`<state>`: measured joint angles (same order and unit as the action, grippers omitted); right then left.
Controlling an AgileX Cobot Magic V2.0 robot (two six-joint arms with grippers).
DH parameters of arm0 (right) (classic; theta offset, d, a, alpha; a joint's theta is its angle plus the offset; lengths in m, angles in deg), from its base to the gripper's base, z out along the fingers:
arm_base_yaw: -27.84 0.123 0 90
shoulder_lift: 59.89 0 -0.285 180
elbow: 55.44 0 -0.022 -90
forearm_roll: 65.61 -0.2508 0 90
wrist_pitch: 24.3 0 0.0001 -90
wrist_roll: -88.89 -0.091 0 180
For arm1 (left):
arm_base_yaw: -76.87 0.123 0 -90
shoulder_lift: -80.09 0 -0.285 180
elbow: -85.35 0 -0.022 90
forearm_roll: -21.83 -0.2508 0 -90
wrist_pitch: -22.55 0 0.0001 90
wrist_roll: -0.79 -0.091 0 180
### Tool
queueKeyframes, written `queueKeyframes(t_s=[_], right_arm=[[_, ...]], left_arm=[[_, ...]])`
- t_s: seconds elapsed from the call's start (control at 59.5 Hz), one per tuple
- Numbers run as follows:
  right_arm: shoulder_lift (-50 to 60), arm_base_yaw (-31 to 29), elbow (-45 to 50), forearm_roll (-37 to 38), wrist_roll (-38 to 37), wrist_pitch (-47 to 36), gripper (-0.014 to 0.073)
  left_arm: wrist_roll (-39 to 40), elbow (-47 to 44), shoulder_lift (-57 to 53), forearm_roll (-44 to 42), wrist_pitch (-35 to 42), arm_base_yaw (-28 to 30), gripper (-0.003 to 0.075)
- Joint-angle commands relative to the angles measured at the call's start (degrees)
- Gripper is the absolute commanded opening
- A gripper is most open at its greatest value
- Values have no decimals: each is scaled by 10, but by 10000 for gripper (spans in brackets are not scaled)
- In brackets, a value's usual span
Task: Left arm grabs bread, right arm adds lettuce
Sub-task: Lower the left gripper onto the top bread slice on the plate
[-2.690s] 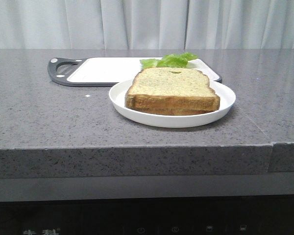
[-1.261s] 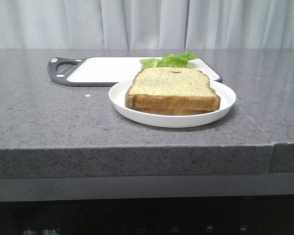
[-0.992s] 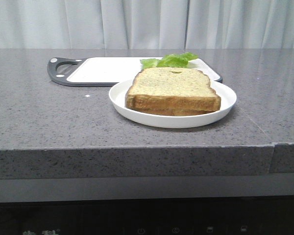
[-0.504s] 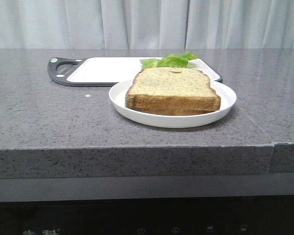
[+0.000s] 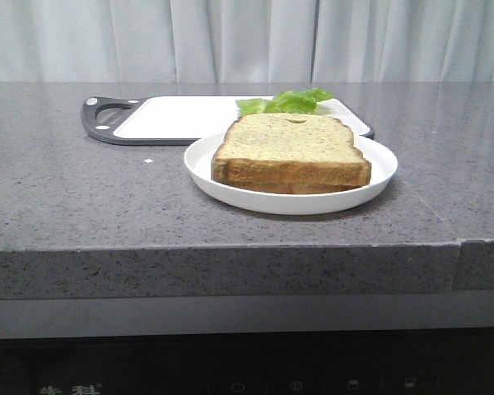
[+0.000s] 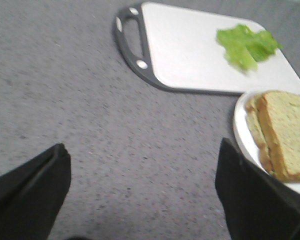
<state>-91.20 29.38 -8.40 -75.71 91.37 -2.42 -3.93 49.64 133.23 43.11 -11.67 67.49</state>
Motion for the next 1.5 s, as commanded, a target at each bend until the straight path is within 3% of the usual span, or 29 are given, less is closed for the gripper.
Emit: queueKeyframes(t_s=[0.0,0.202,0.404,0.706,0.942,1.093,1.48], right_arm=[[-8,-3,-21,5,4,-40,448],[-8,-3,-21,5,4,-40,448],[-8,-3,-21,5,4,-40,448],[-8,-3,-21,5,4,-40,448],[-8,-3,-21,5,4,-40,448],[-8,-3,-21,5,4,-40,448],[-8,-3,-21,5,4,-40,448]], left_arm=[[-5,62,71,40,3,-47,582],[-5,163,235,43,15,-172,582],[-5,251,361,43,23,-246,582],[-5,347,478,42,20,-283,576],[-5,355,504,41,21,-283,512],[-5,355,509,39,20,-283,426],[-5,355,509,9,16,-283,27]])
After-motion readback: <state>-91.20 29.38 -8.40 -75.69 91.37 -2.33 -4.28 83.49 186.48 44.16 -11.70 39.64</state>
